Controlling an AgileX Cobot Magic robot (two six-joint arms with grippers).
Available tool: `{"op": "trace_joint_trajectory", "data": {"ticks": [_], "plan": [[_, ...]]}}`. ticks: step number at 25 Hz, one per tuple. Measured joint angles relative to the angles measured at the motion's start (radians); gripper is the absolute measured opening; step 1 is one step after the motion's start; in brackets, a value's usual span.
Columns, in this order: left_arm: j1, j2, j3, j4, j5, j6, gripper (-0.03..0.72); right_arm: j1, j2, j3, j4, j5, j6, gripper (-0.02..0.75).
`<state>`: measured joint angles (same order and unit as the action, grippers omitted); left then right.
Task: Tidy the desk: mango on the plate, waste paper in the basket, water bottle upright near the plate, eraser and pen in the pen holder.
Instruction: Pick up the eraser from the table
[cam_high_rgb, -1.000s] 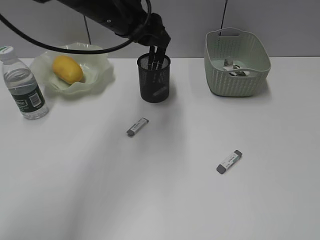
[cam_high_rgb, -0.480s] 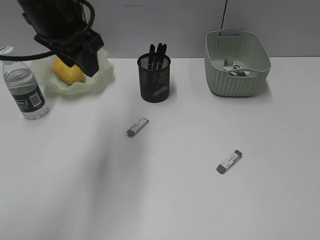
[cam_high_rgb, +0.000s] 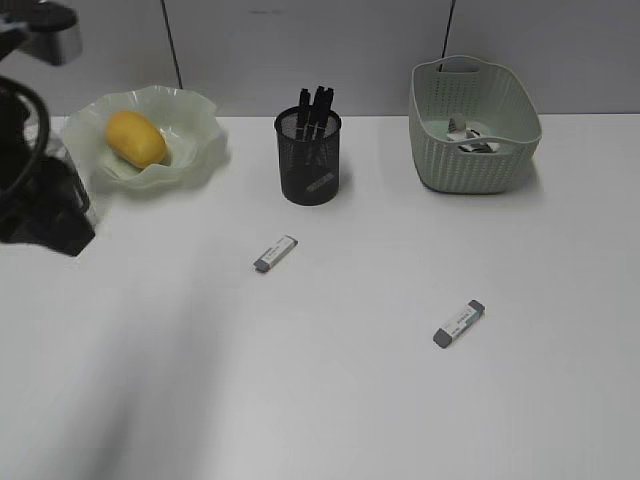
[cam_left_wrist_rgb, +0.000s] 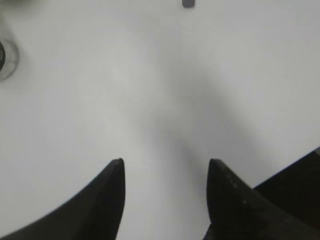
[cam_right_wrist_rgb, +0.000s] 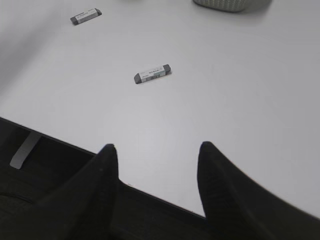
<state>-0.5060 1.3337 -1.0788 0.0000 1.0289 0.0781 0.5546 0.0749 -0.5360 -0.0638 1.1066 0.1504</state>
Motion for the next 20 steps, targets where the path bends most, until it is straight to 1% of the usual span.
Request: {"op": "trace_joint_trajectory", "data": {"ticks": [4,7,9,11,13,15,16,17,20], "plan": [[0.0,-0.169,0.159,0.0,-0.027,-0.024,0.402,0.0,0.0,0.0,0.0,0.0,0.0,0.415],[0.011,-0.303,0.253,0.0,-0.032,-0.048,0.402,0.0,0.0,0.0,0.0,0.0,0.0,0.415],[0.056,-0.377,0.306,0.0,-0.033,-0.056,0.402,0.0,0.004,0.0,0.0,0.0,0.0,0.415],[0.131,-0.438,0.355,0.0,-0.032,-0.061,0.402,0.0,0.018,0.0,0.0,0.0,0.0,0.415],[0.228,-0.484,0.388,0.0,-0.031,-0.062,0.399,0.0,0.037,0.0,0.0,0.0,0.0,0.415],[0.293,-0.518,0.416,0.0,-0.035,-0.062,0.393,0.0,0.054,0.0,-0.001,-0.001,0.0,0.415],[0.311,-0.554,0.424,0.0,-0.039,-0.062,0.389,0.0,0.062,0.0,-0.001,-0.001,0.0,0.415],[0.319,-0.565,0.432,-0.025,-0.045,-0.062,0.386,0.0,0.07,0.0,-0.001,-0.001,0.0,0.415],[0.323,-0.596,0.452,-0.095,-0.054,-0.062,0.375,0.0,0.107,0.0,-0.001,-0.001,0.0,0.415]]}}
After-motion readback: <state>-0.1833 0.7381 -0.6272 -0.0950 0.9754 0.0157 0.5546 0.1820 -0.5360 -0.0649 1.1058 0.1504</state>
